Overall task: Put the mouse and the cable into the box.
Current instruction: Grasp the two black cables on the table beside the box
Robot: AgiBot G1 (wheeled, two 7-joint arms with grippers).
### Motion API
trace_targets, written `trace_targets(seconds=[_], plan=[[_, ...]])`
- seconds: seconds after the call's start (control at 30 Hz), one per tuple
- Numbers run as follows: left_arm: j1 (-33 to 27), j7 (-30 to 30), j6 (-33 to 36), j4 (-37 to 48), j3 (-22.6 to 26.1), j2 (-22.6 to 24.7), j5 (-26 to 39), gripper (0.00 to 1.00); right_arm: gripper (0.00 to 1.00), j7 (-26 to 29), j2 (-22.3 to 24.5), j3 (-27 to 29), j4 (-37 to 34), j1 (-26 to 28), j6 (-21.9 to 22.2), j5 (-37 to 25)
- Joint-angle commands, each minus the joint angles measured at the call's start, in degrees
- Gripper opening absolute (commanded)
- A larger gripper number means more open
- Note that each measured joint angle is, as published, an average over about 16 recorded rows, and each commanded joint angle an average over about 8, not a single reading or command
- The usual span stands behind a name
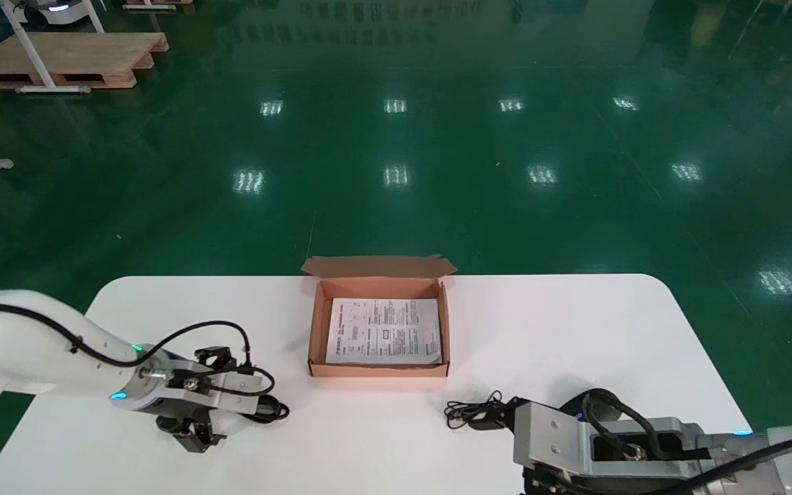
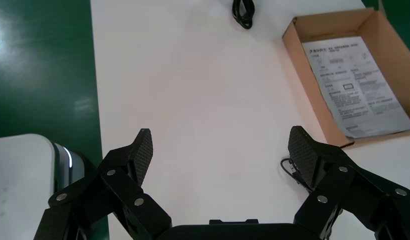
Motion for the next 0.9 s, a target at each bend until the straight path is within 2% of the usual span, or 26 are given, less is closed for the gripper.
trace_targets(seconds=[0.03, 0.17, 0.4, 0.6, 0.9], plan=[[-0.09, 0.20, -0.06, 0.36, -0.01, 0.13, -0.05, 1.00, 1.00, 0.51, -0.60, -0.33, -0.58, 0.14, 0.59, -0.95], [-0.21, 0.52, -0.14, 0.81, -0.04, 0.27, -0.15, 1.00, 1.00, -1.67, -4.83, -2.30, -5.99, 0.94, 4.80, -6.39], [-0.36, 0.93, -0.25, 1.40, -0.08, 0.44, -0.29, 1.00, 1.00, -9.03, -12.06, -4.40, -17.81, 3.17, 12.25, -12.75], [-0.46, 1.19, -0.32, 1.77, -0.11, 0.55, -0.37, 1.00, 1.00, -15.80, -16.59, -4.99, -27.93, 6.36, 15.24, -14.20], [-0.56, 1.46, -0.39, 2.15, -0.15, 0.67, -0.45, 1.00, 1.00, -25.32, -20.96, -5.35, -39.69, 9.61, 18.26, -14.67]])
